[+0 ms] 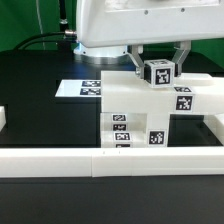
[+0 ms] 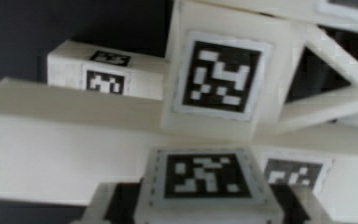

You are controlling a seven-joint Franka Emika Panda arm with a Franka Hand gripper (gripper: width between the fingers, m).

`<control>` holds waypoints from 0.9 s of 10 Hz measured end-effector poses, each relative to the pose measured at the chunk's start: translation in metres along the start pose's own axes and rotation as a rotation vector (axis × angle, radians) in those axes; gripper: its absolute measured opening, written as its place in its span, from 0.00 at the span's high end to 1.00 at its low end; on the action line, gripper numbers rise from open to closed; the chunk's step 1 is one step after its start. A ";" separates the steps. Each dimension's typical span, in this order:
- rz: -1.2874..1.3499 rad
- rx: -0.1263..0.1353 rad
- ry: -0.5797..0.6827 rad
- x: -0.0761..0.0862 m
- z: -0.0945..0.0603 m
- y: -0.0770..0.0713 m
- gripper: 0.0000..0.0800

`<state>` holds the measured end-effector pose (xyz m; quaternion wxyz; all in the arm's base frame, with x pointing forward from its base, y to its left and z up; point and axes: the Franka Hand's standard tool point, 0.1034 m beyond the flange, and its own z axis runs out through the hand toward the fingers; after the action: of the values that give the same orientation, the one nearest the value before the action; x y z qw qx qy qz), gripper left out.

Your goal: Assemble chair

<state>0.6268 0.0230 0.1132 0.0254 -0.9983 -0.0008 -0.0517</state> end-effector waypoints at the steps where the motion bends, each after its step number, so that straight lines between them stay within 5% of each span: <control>1: 0.137 0.000 0.013 0.000 0.000 0.000 0.66; 9: 0.789 0.037 0.004 -0.001 0.001 -0.006 0.66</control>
Offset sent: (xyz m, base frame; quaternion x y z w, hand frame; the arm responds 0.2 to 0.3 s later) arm 0.0000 0.0000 0.0000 0.0000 0.0000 0.1938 0.9810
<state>0.6260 0.0294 0.1129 0.0616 -0.9213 0.3819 -0.0399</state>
